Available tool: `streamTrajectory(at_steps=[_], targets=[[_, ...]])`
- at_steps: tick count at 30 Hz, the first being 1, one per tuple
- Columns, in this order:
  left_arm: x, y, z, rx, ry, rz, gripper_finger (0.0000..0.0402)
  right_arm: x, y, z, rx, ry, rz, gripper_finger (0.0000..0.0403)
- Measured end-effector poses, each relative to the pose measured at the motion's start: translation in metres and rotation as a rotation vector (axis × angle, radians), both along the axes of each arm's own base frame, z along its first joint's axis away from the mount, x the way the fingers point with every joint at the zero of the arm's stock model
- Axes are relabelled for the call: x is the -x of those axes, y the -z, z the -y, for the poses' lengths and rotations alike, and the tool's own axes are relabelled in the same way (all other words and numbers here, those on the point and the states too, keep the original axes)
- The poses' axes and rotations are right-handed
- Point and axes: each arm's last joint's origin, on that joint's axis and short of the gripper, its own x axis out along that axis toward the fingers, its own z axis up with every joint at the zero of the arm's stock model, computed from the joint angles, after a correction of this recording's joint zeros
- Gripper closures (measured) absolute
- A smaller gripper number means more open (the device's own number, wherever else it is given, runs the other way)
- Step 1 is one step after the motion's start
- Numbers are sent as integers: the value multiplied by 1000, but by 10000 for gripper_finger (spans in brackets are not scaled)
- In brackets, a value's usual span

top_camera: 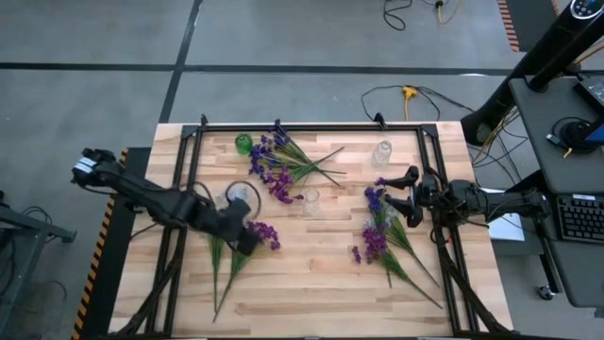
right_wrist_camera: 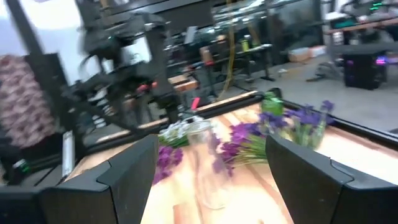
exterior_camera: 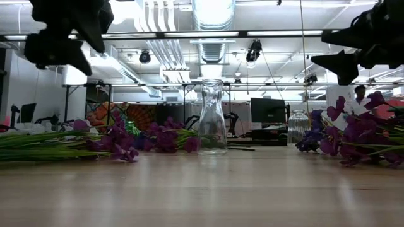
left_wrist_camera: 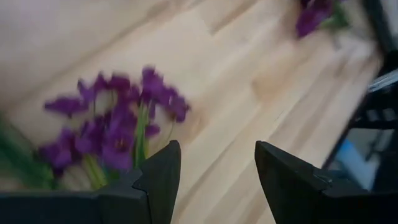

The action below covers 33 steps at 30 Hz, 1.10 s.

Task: Sort flowers into vase by color
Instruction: Put the bottom left violet flowers into the green flower vase

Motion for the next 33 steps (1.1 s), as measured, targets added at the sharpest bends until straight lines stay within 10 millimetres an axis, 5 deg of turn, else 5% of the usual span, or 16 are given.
streamTrajectory(at_steps=[13, 20, 33], targets=[[-39, 29, 74, -18, -58, -346, 212, 0, 0, 0, -38, 10, 7, 115], [-53, 48, 80, -84, -93, -466, 212, 0, 0, 0, -91, -3, 15, 115], [-53, 53, 70, -197, -97, -619, 181, -5, 1, 1, -44, 35, -40, 115]])
